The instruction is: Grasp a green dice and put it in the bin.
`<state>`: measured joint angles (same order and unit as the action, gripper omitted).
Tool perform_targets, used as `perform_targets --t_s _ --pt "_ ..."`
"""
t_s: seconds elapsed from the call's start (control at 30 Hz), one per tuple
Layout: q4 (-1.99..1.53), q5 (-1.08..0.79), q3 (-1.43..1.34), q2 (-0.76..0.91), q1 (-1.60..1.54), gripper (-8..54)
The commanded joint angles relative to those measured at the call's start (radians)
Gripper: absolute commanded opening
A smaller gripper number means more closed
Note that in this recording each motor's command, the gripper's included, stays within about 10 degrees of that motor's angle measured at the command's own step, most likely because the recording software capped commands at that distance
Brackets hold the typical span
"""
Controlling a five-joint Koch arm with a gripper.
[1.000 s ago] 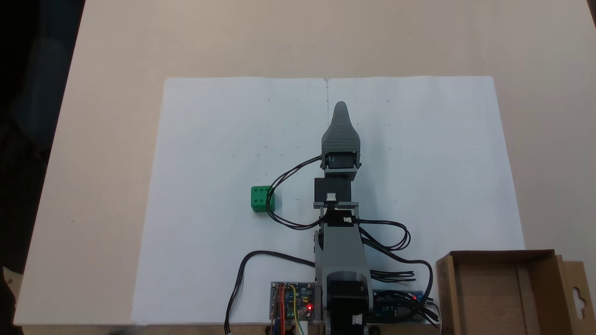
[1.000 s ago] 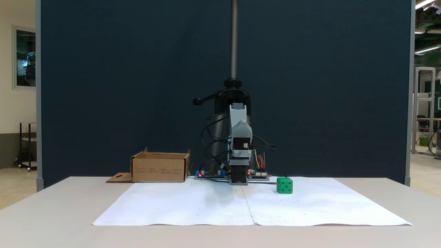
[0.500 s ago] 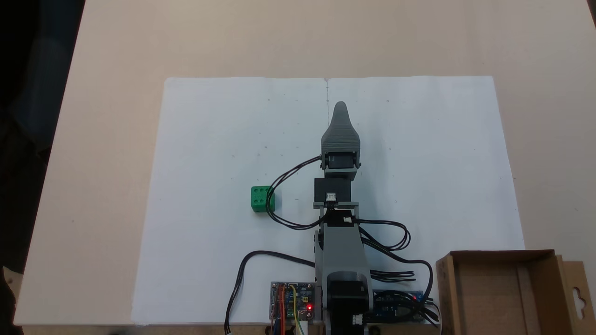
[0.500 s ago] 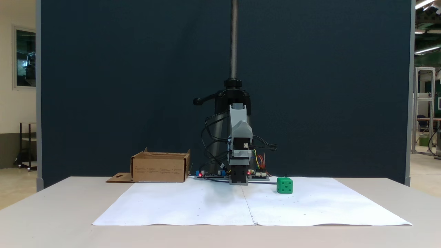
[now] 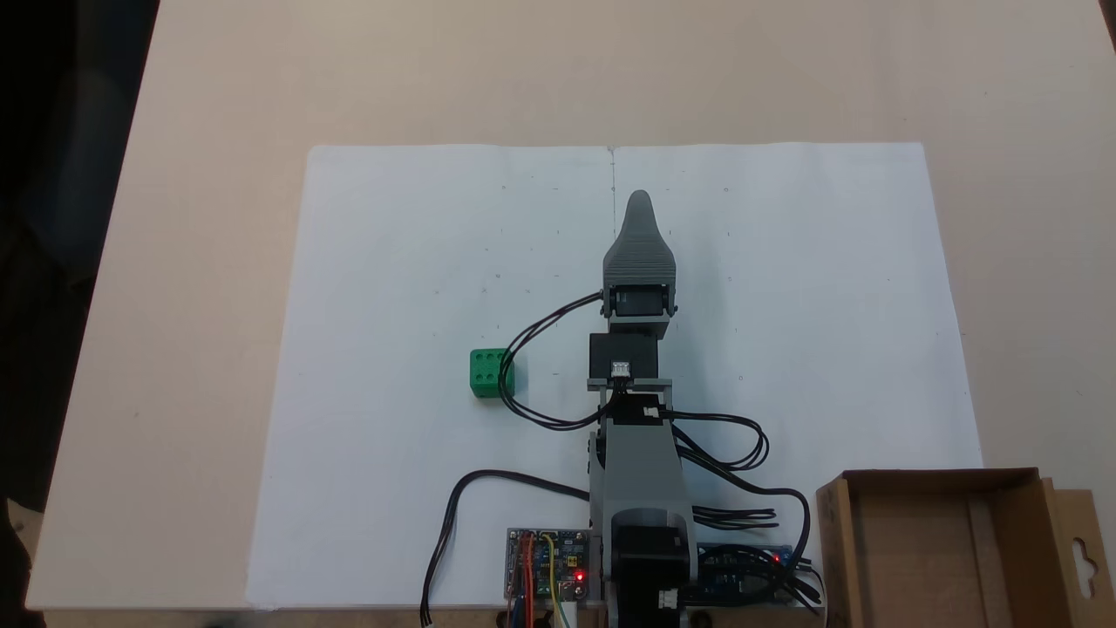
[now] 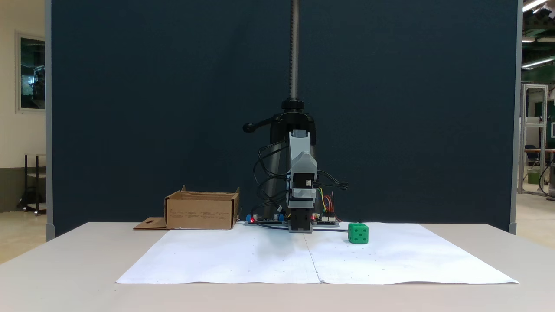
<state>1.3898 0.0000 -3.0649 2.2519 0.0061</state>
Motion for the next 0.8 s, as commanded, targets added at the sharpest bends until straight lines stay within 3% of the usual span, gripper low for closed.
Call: perform_targets --t_s 0.0,0.77 --pt "0.020 -0.075 -0.064 0.109 0.018 44.6" --pt "-0.012 -0.176 -0.064 0.109 0.034 42.7"
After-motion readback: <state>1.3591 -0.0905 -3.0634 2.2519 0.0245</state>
